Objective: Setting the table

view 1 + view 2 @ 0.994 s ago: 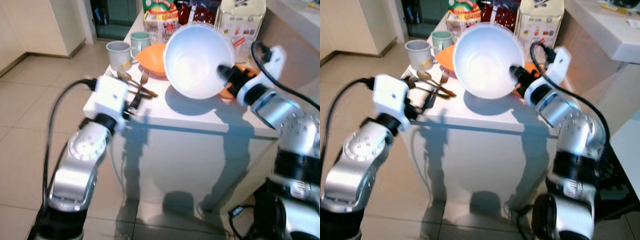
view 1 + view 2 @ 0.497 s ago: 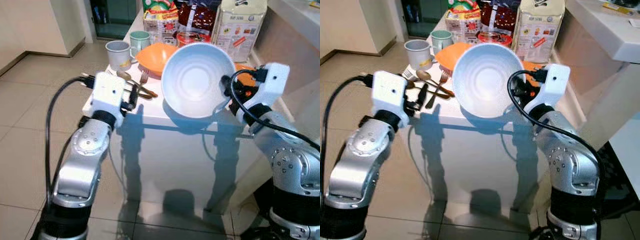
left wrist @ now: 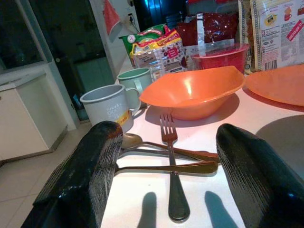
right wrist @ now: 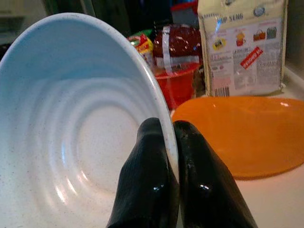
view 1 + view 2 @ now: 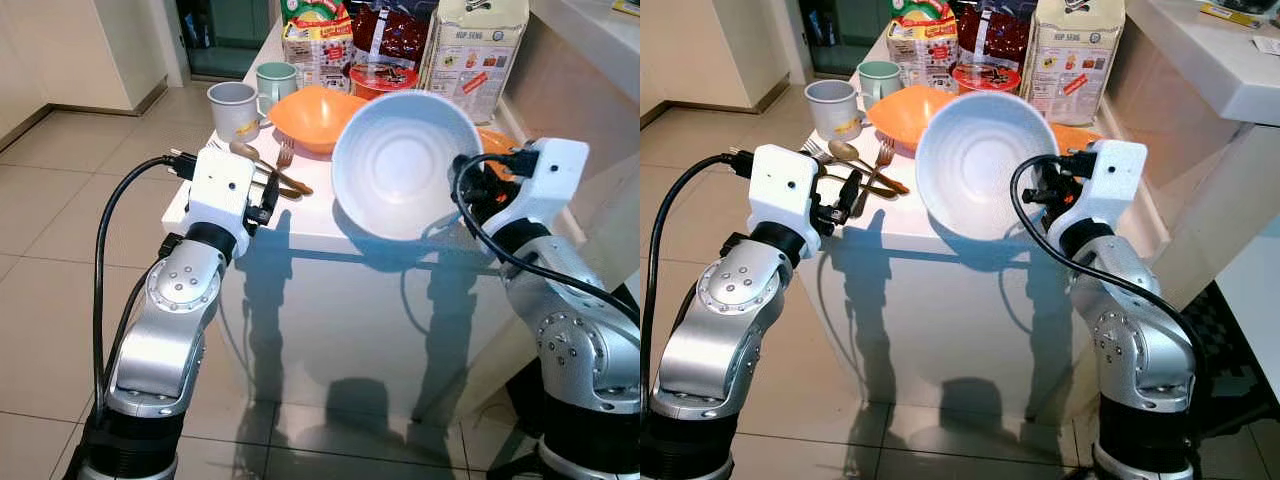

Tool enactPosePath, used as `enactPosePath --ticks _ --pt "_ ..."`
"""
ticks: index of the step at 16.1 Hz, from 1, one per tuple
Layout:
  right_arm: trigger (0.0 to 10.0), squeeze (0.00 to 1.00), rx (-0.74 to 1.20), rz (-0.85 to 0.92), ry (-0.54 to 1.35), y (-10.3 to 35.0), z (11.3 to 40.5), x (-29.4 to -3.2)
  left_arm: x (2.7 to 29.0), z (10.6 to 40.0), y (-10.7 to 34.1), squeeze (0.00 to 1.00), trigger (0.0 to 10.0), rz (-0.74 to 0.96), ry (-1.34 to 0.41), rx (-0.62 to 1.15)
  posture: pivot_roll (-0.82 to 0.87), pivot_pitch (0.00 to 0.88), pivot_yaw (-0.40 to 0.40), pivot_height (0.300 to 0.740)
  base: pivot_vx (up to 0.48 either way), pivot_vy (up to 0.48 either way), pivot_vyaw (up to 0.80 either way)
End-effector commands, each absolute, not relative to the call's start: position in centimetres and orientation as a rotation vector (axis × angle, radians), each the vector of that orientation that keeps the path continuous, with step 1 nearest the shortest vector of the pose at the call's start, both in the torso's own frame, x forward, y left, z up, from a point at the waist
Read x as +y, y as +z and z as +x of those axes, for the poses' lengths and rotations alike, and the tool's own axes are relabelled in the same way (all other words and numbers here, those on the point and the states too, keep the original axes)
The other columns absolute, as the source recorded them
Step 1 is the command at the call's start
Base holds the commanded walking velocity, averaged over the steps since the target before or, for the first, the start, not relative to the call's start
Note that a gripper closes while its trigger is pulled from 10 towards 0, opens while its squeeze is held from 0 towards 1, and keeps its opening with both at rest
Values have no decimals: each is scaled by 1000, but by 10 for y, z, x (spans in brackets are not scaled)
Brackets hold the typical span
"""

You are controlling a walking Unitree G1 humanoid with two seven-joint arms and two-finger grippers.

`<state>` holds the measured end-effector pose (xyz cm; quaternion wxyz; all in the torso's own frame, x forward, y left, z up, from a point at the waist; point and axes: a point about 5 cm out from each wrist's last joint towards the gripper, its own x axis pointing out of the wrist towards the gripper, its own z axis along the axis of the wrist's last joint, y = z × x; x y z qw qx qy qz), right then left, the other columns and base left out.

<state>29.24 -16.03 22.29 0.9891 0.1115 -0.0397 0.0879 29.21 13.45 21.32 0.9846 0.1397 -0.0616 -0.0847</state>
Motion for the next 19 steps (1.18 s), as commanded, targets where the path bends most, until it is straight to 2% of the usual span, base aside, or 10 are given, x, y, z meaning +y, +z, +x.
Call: enactPosePath --ticks 1,5,14,19 --pt "10000 0 -147 229 164 234 288 -164 135 291 214 0 10000 278 -168 -125 -37 0 -15 740 0 0 0" --pt "10000 0 -141 186 152 231 288 -163 134 291 214 0 10000 277 -169 -130 -37 0 -17 740 0 0 0" --pt "10000 0 -161 156 152 230 287 -163 133 291 215 0 10000 277 -163 -137 -38 0 -18 740 -275 0 0" --pt "10000 0 -138 154 140 224 287 -164 136 295 215 0 10000 262 -132 -138 -38 0 -17 740 0 0 0"
